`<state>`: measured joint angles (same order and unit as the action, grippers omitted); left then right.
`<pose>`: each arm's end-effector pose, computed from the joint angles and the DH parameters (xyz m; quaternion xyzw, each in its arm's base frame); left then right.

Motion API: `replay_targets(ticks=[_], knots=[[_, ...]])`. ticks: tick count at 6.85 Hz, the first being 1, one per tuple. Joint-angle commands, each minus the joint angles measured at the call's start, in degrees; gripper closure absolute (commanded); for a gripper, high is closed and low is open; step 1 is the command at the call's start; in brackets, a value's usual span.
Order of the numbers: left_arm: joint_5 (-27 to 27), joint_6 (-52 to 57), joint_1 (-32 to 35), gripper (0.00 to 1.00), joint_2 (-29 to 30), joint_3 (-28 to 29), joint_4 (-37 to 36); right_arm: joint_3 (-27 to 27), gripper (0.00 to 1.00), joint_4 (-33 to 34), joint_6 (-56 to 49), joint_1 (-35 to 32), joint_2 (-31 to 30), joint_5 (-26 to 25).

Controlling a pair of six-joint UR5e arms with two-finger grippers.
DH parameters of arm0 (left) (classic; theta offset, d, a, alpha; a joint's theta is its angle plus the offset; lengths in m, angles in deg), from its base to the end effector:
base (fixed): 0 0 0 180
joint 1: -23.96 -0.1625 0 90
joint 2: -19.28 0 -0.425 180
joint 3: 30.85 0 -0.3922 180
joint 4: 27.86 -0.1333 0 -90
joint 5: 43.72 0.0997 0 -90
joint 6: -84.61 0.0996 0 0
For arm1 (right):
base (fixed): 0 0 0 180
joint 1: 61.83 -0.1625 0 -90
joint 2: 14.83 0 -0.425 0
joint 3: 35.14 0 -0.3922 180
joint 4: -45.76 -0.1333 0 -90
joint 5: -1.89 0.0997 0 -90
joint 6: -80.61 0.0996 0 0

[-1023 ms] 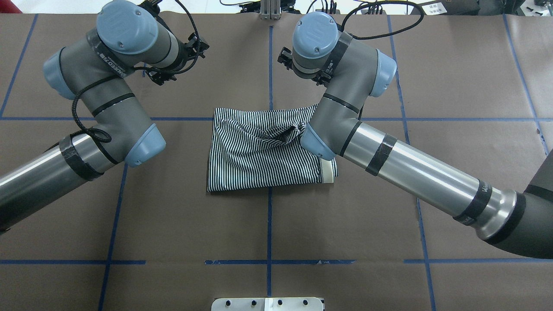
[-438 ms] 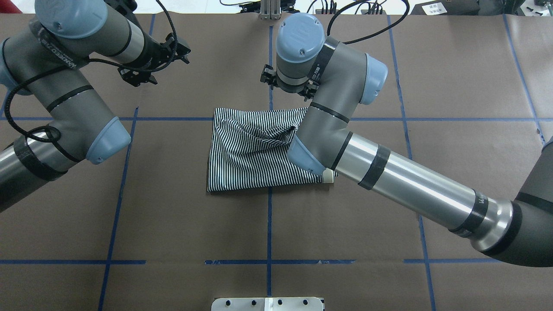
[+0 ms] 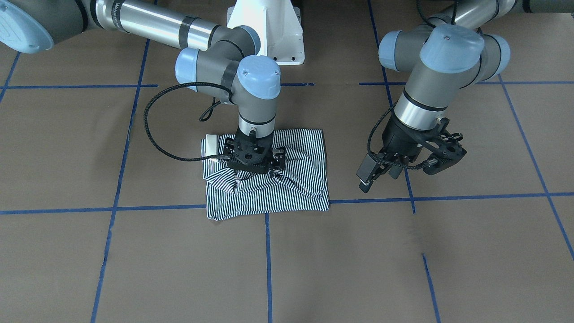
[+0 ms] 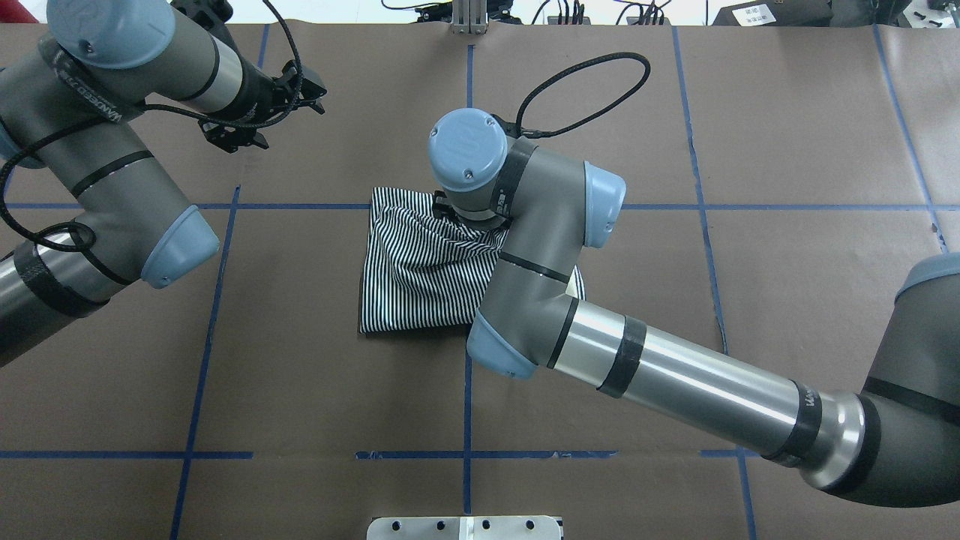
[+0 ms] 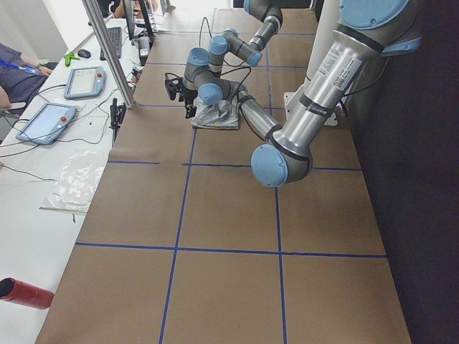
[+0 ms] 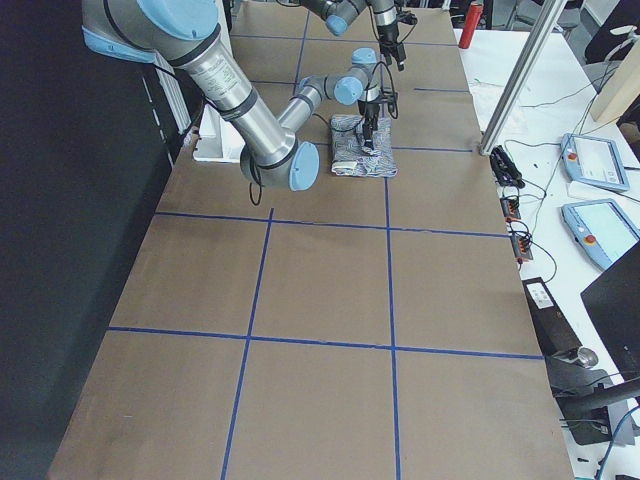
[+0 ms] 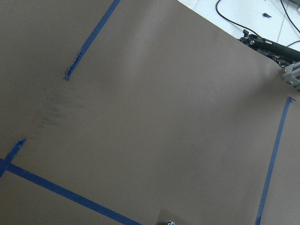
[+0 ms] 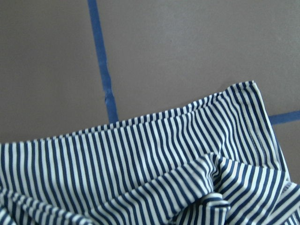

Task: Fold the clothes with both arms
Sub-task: 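Press down the folded shirt's top with the right gripper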

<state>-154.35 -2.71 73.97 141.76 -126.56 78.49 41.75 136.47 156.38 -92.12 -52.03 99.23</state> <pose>0.3555 -0.5766 0.2514 0.0574 0.4746 -0.2759 0.8339 -0.6127 -0.4975 0.1831 0.0703 -0.3310 0.1103 0.9345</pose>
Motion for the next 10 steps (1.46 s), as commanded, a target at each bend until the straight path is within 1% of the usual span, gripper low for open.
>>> replay_targets(ticks=[1,4,6,7,8,10], knots=[[-0.02,0.04,0.00,0.00,-0.14,0.00,-0.09,-0.16,0.00,0.87,-6.14,2.08,0.20,-0.58],[-0.11,-0.05,0.09,0.00,-0.06,0.00,-0.35,-1.74,0.00,1.75,-13.52,2.61,0.03,-0.91],[-0.72,-0.31,0.09,0.00,-0.05,-0.35,-0.35,-4.97,0.00,1.75,-19.50,0.33,-0.23,-1.27],[-1.25,-0.31,0.09,0.00,-0.05,-0.26,-0.35,-5.34,0.00,1.58,-21.70,-1.16,-0.15,-1.27],[-1.34,-0.31,0.00,0.00,0.03,-0.26,-0.35,-6.39,0.00,1.40,-24.07,-3.00,-0.15,-1.27],[-1.34,-0.57,0.00,0.00,0.47,-0.17,-0.44,-10.25,0.00,0.61,-32.66,-7.83,-0.15,-1.27]])
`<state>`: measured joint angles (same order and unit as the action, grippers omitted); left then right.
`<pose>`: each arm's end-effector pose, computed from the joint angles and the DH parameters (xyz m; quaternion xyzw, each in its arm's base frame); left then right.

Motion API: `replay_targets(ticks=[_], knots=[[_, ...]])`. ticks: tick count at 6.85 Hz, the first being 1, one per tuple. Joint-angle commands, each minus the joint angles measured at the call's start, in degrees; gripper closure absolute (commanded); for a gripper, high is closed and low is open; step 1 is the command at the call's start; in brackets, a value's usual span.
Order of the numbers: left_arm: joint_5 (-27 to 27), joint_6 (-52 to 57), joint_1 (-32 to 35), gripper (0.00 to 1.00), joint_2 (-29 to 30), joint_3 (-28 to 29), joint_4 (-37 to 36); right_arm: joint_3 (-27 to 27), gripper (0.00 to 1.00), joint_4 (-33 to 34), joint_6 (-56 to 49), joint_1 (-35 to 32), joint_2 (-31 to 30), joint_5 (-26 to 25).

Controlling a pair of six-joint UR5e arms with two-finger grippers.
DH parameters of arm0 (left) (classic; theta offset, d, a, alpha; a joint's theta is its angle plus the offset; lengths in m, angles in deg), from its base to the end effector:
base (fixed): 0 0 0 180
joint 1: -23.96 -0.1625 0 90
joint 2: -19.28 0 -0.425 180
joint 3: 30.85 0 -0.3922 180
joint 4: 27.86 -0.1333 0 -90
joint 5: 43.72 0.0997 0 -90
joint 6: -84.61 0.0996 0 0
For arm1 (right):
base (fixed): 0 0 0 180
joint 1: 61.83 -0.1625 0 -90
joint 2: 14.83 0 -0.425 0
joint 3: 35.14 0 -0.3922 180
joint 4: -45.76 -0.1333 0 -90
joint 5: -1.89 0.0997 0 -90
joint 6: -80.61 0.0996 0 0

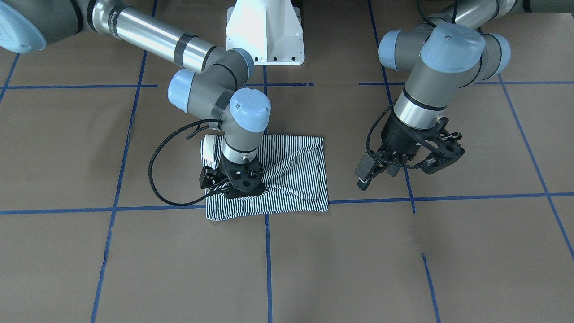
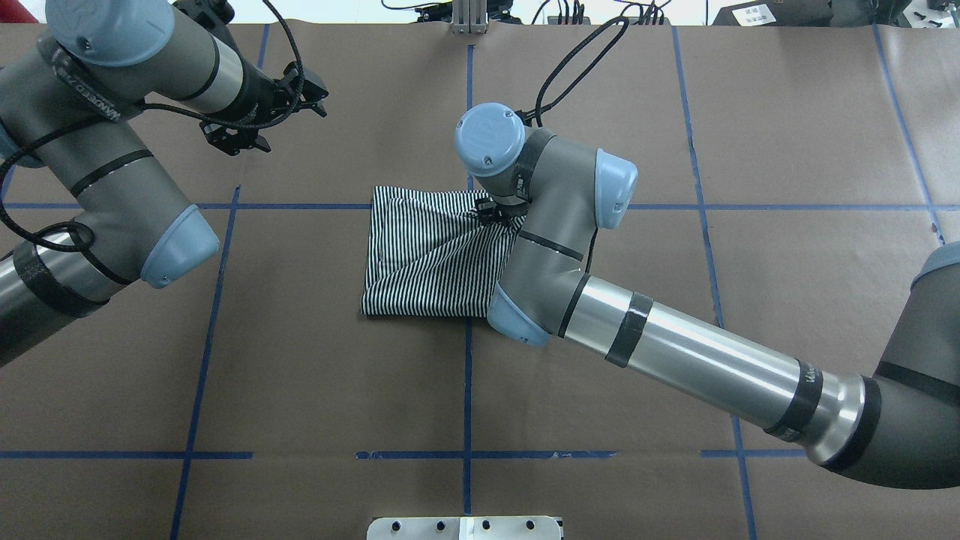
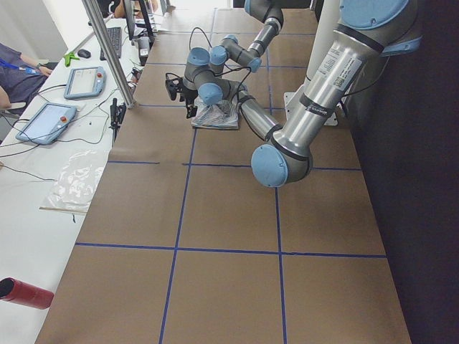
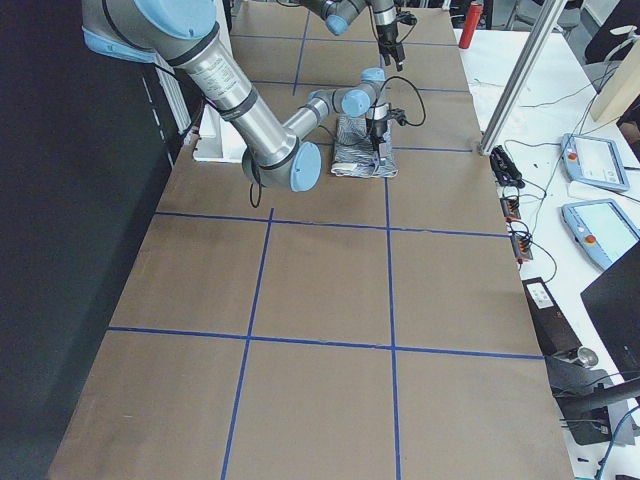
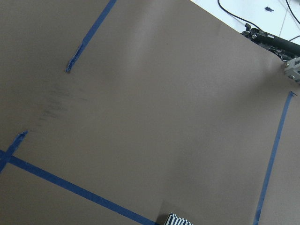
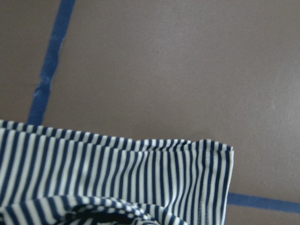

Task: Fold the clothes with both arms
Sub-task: 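Press down the folded shirt's top with the right gripper, then raise the right arm away while the left gripper moves over the shirt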

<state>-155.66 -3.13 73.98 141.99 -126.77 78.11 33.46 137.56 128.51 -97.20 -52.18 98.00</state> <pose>0.3563 -0.5745 0.2475 0.0466 0.4787 -0.2734 0.8330 -0.5884 -0.5681 0.2541 0.1186 -0.2302 -0.0702 0.9633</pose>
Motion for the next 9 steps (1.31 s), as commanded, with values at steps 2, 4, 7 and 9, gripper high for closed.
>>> replay_targets(ticks=[2,4,7,9], knots=[[-0.03,-0.24,-0.01,0.00,0.42,0.04,-0.06,-3.03,0.00,-1.71,-9.66,-6.02,0.00,0.04],[0.14,-0.42,-0.27,0.00,0.95,1.52,0.99,-2.95,0.00,-7.65,-8.97,-7.25,0.61,3.09],[3.02,-0.07,-8.77,0.14,6.92,11.90,8.72,-1.10,0.00,-9.62,-5.20,-16.11,1.50,23.54],[7.08,5.36,-12.75,0.27,9.90,16.54,8.99,-0.84,0.00,-9.71,-3.78,-19.56,1.32,28.78]])
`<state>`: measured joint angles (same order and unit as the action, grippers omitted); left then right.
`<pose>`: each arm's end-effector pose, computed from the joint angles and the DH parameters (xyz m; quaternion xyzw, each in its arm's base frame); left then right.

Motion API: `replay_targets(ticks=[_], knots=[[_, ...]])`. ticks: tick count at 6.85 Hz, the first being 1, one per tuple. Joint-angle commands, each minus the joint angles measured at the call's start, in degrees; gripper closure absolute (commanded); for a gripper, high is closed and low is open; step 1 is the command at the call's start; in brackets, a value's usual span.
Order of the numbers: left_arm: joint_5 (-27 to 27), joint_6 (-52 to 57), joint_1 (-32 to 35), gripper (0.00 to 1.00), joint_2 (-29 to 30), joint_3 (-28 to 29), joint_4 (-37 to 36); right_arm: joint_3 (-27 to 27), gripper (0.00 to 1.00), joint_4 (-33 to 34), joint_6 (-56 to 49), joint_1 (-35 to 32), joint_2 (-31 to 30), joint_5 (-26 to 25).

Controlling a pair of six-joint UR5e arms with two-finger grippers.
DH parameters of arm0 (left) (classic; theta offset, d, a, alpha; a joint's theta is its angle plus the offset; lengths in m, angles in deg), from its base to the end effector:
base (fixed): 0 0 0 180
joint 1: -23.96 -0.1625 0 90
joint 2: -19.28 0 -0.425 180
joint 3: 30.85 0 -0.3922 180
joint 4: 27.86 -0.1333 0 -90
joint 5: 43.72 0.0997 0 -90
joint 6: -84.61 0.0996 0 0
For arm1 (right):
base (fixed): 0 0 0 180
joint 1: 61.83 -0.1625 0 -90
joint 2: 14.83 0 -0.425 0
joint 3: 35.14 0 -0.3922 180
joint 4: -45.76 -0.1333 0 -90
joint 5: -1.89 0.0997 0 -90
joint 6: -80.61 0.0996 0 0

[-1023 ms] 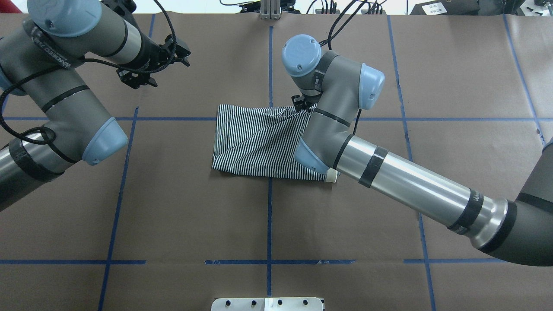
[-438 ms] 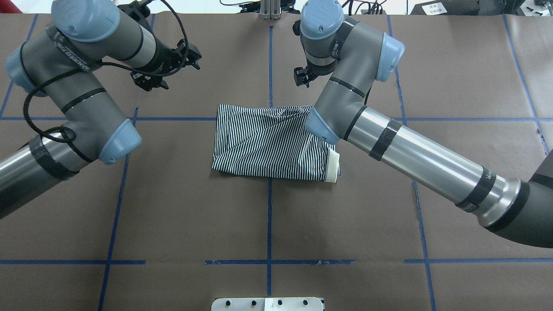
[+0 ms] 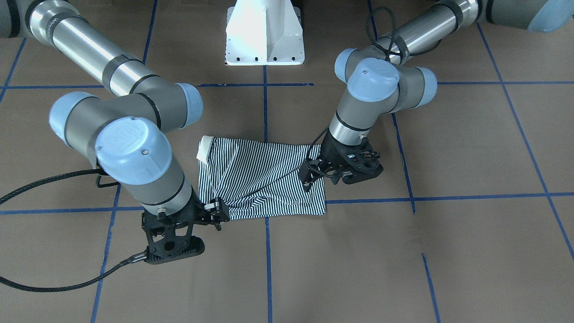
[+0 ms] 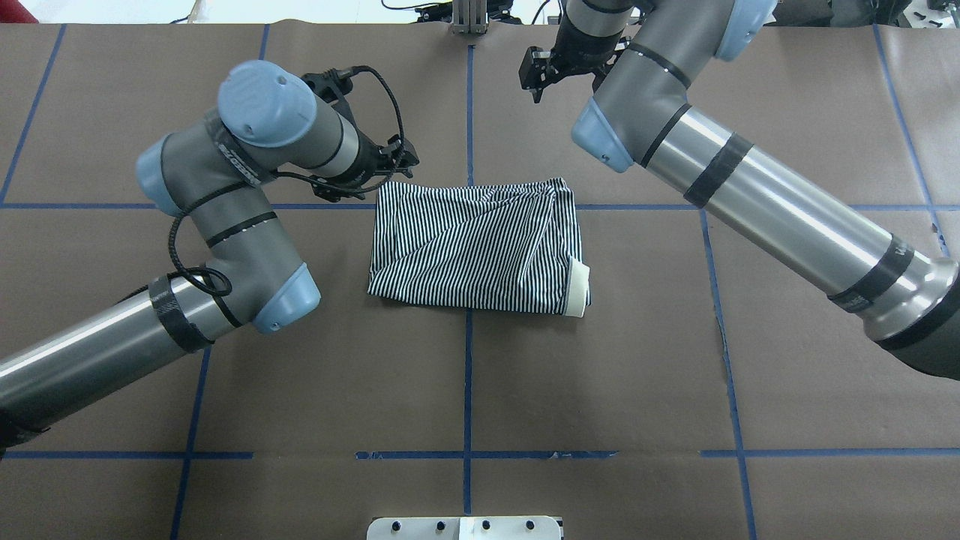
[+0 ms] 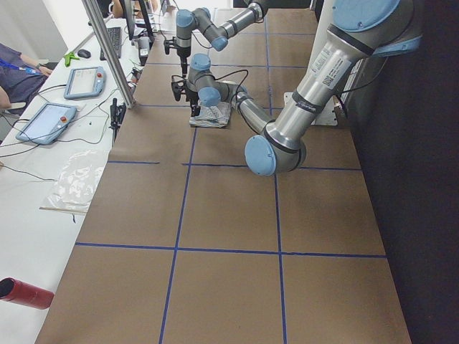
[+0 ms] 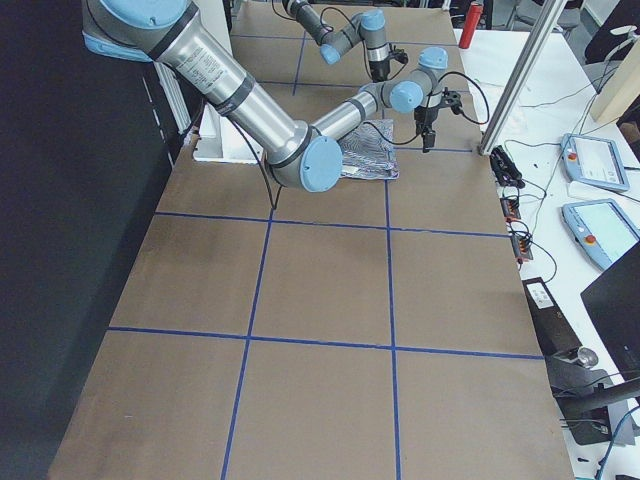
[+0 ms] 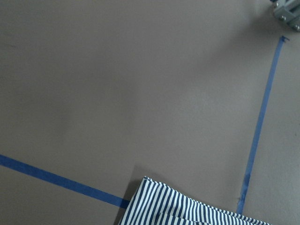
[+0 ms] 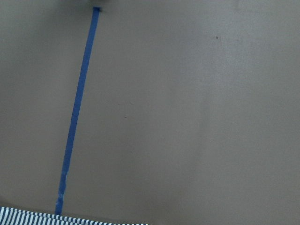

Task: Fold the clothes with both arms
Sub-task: 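Raise the right arm away while the left gripper moves over the shirt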

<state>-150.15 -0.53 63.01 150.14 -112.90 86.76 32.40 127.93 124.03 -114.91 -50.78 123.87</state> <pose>0.5096 -0.5487 0.2380 0.0619 0.4886 -0.1893 0.8495 -0.4214 -0.6950 0.2085 0.0805 -0.4073 -0.0414 0.9088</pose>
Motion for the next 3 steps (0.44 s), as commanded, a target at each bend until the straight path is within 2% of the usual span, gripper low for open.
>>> replay_targets(ticks=[1,3], knots=[[1.57,4.53,-2.31,0.35,2.03,4.08,2.87,0.39,0.00,-0.07,1.39,-1.94,0.01,2.92],[1.92,8.06,-2.31,0.41,2.99,9.69,8.59,0.92,0.00,0.01,1.66,-2.55,-0.08,3.18]])
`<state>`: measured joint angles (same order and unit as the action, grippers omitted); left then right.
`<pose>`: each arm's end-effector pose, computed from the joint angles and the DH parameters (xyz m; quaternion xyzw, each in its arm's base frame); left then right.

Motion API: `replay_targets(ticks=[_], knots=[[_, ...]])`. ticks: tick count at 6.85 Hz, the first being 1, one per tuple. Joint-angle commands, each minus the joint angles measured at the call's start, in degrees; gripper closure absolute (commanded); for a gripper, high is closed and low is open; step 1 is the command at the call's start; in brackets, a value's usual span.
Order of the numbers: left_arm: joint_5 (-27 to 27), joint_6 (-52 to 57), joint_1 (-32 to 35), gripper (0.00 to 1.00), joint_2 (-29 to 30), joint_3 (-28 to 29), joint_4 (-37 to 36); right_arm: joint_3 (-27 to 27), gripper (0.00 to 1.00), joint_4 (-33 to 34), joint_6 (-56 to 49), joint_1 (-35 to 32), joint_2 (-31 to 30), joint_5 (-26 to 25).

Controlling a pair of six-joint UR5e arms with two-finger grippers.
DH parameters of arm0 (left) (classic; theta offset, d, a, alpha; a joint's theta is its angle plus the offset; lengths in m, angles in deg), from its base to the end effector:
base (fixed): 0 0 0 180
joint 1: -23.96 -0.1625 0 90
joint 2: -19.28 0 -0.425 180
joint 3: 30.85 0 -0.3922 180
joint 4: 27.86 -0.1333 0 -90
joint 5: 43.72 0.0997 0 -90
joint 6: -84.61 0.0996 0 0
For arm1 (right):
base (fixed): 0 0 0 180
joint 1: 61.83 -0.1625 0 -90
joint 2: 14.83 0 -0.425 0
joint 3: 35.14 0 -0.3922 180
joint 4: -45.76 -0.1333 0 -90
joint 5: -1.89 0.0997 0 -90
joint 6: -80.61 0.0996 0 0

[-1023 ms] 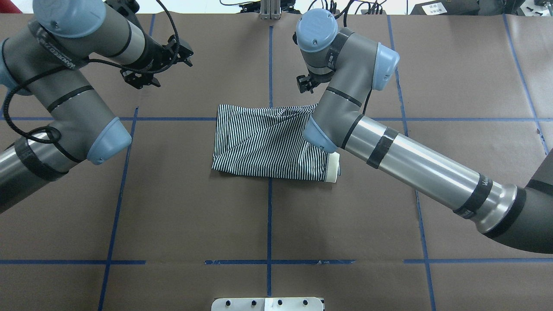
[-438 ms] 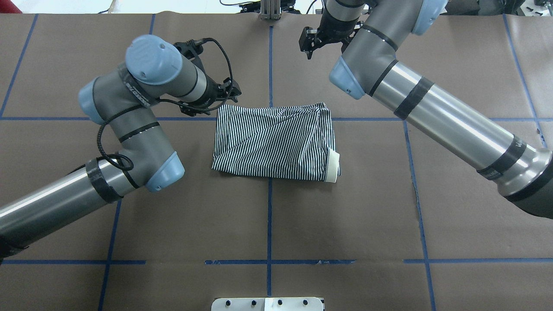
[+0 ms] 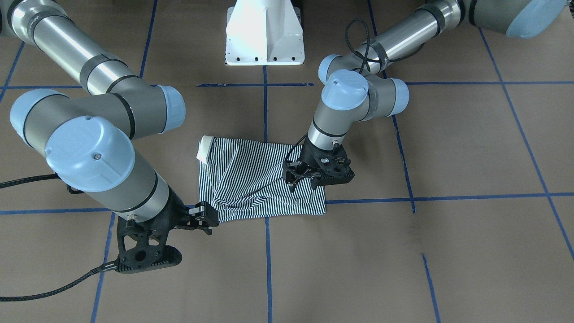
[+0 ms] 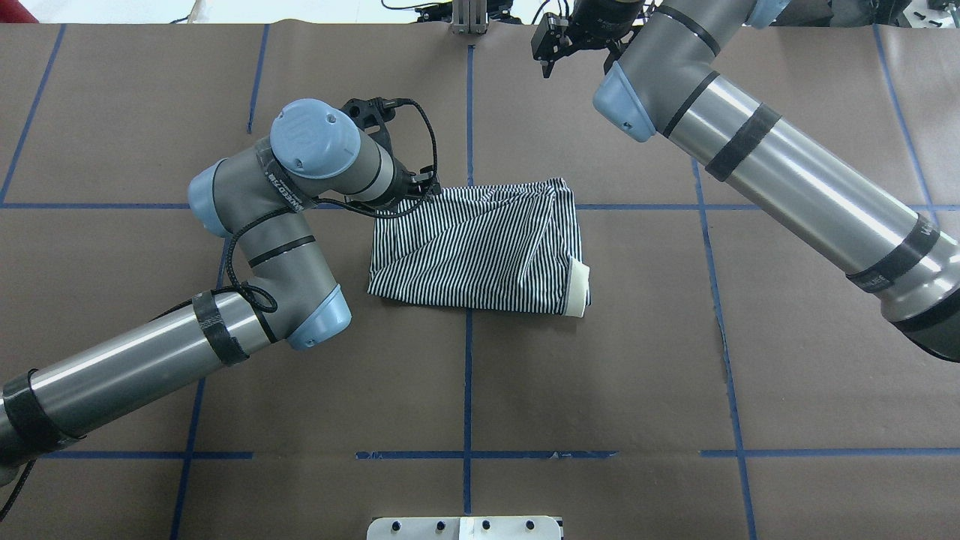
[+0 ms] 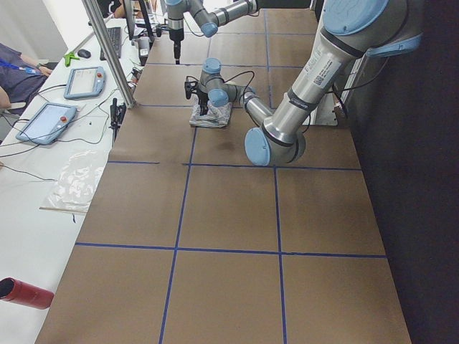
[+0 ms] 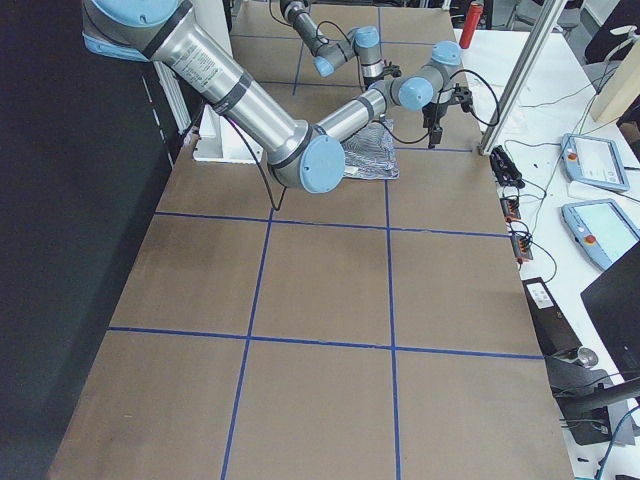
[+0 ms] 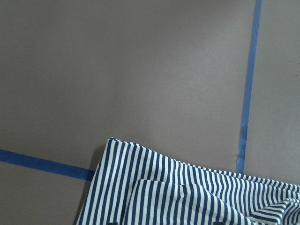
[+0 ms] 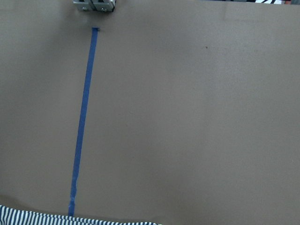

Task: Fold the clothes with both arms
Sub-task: 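Raise the right arm away while the left gripper moves over the shirt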

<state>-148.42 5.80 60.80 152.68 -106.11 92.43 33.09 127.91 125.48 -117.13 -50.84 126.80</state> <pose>0.5516 -0.5482 0.2475 0.0969 0.4911 -0.1303 0.8558 -0.3952 -0.7048 0.2016 0.0708 -0.4257 -0.0229 0.9018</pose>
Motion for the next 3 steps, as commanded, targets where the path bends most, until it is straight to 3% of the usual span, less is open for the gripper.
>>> replay_targets(ticks=[1,3], knots=[[0.19,1.73,-0.19,0.41,1.15,4.58,3.55,0.75,0.00,0.12,0.30,-0.60,-0.11,0.25],[0.19,1.99,-0.28,0.41,2.21,5.56,3.55,0.93,0.00,0.12,1.00,-1.13,-0.11,0.68]])
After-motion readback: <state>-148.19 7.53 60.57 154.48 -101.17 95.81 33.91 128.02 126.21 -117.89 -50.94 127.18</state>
